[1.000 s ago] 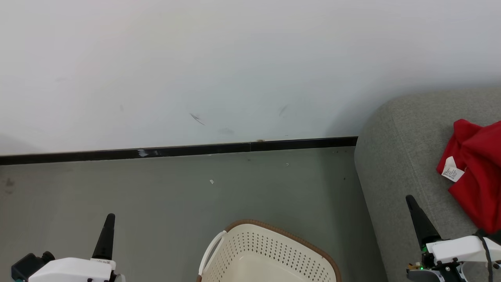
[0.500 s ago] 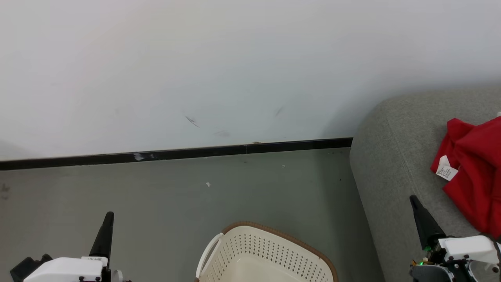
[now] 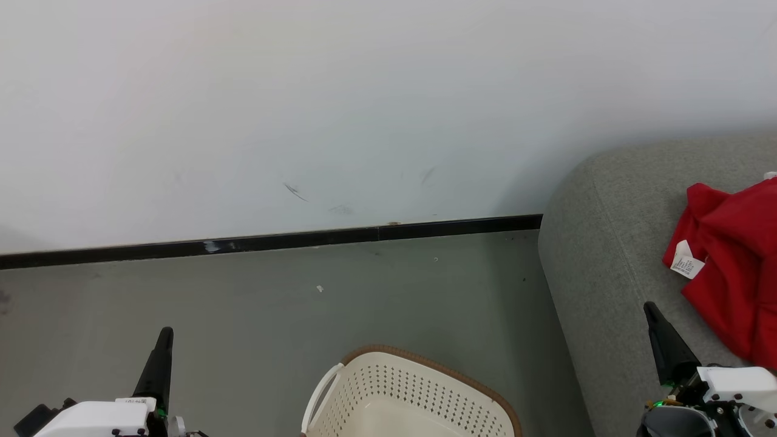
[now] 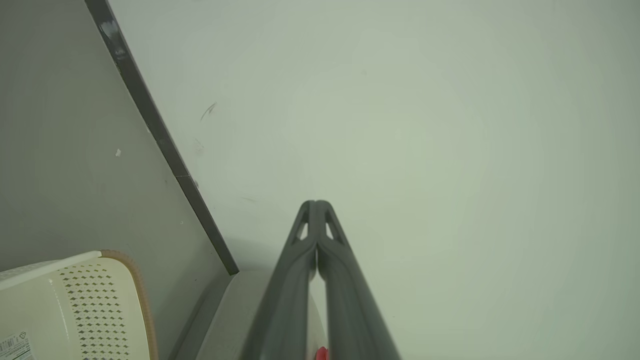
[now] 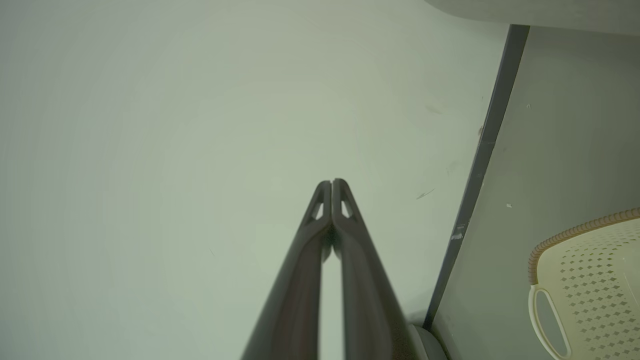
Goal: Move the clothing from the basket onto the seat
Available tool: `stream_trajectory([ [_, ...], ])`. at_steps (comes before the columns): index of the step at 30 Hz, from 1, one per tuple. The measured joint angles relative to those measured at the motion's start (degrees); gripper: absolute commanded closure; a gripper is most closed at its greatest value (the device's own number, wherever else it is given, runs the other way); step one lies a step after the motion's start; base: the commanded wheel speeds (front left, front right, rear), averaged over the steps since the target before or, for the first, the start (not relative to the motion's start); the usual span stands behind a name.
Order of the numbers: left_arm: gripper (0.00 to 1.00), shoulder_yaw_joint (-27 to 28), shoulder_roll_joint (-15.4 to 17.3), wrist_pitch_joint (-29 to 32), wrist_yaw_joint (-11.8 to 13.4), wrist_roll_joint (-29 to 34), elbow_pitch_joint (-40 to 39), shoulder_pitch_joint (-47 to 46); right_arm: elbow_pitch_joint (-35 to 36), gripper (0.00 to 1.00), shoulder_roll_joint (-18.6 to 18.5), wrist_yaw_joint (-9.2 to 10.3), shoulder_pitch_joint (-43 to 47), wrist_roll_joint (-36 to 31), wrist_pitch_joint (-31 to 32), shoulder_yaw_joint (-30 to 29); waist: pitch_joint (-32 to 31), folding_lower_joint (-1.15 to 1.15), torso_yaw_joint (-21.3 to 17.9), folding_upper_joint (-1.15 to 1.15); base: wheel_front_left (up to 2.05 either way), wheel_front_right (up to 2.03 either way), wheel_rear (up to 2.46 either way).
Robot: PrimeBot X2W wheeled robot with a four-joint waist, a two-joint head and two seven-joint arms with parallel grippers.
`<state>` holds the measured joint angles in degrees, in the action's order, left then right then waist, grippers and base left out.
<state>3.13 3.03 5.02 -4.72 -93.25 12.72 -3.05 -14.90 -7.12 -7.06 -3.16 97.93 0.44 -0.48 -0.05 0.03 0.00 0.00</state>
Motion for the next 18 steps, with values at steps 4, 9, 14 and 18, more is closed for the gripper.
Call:
stream_trajectory([
  [4,1.00,0.01,0.00,0.00,0.00,0.00,0.05,-0.01,-0.09,1.00,0.00,0.00,-0.53,0.01,0.00,0.00,0.00,0.00,0.00,0.00,0.00,0.00,0.00],
  [9,1.00,0.02,-0.01,0.00,0.00,0.00,0.09,-0.01,-0.12,1.00,-0.02,0.00,-0.80,0.26,0.00,0.00,0.00,0.00,0.00,0.00,0.00,0.00,0.00],
  [14,1.00,0.03,-0.01,0.01,0.00,0.00,0.12,-0.02,-0.14,1.00,-0.04,0.00,-0.80,0.30,0.00,0.00,0.00,0.00,0.00,0.00,0.00,0.00,0.00],
  [18,1.00,0.03,-0.01,0.01,-0.01,0.00,0.14,-0.02,-0.16,1.00,-0.04,0.00,-0.80,0.30,0.00,0.00,0.00,0.00,0.00,0.00,0.00,0.00,0.00],
])
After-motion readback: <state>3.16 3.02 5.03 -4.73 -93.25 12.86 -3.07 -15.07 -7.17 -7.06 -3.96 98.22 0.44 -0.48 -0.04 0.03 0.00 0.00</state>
